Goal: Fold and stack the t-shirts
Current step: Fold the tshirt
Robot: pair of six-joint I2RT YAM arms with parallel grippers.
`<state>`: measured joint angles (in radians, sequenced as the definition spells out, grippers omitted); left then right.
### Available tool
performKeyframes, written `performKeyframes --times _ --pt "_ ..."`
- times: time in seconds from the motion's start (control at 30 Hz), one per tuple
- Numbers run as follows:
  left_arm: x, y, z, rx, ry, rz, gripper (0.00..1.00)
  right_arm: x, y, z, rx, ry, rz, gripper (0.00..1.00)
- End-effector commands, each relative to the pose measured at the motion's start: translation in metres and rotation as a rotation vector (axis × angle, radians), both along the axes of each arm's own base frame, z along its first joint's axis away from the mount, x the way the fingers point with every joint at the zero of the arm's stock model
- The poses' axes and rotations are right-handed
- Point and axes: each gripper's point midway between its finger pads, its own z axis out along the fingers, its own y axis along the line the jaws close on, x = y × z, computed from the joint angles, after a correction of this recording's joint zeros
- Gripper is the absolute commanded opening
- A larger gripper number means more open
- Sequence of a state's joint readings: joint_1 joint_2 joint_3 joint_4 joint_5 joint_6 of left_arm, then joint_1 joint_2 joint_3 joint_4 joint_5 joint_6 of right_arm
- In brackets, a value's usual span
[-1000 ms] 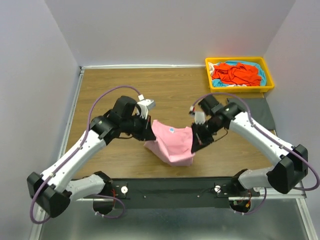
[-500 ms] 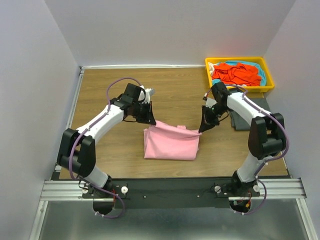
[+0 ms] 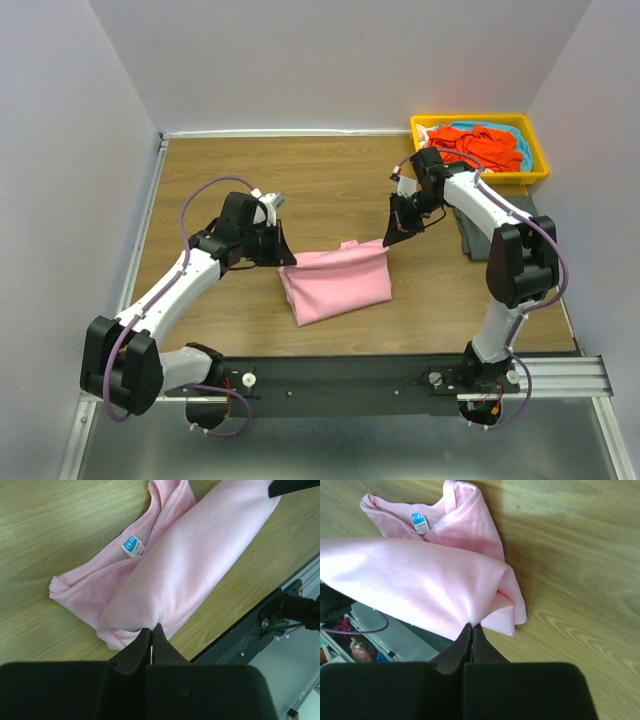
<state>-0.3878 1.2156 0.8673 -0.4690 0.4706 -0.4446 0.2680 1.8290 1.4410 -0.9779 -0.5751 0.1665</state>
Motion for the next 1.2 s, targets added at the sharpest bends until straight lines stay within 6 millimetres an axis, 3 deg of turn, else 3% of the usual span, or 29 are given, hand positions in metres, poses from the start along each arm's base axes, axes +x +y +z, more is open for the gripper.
performKeyframes --times 0.0,0.13,0.27,0.4,0.63,0.8,1.0,1.03,1.17 --pt "-0.002 0.011 -0.008 0.030 -0.007 0.033 0.00 0.020 0.019 0.012 0.062 -0.078 0.041 0.01" --pt "0.002 0.012 0.004 0.029 -0.051 0.042 0.00 0.020 0.021 0.013 0.068 -0.083 0.047 0.01" --pt "-0.018 0.006 0.005 -0.027 0.006 0.005 0.00 0.020 0.024 0.010 0.075 -0.080 0.059 0.01" --pt "-0.034 0.017 0.003 -0.029 0.005 0.059 0.00 0.025 0.035 0.008 0.072 -0.090 0.075 0.01" --pt "-0.056 0.029 -0.050 -0.007 0.135 0.131 0.00 0.041 0.046 -0.015 0.041 -0.112 0.066 0.01" --pt "-0.060 0.037 -0.065 0.003 0.150 0.190 0.00 0.048 0.053 -0.029 0.024 -0.118 0.075 0.01" --pt "-0.049 0.050 -0.062 0.045 0.124 0.295 0.00 0.056 0.067 -0.036 0.027 -0.150 0.077 0.12" --pt "-0.049 0.051 -0.062 0.045 0.127 0.302 0.00 0.058 0.069 -0.035 0.028 -0.162 0.075 0.20" --pt "-0.049 0.056 -0.058 0.055 0.119 0.339 0.00 0.068 0.063 -0.024 -0.009 -0.225 0.034 0.38"
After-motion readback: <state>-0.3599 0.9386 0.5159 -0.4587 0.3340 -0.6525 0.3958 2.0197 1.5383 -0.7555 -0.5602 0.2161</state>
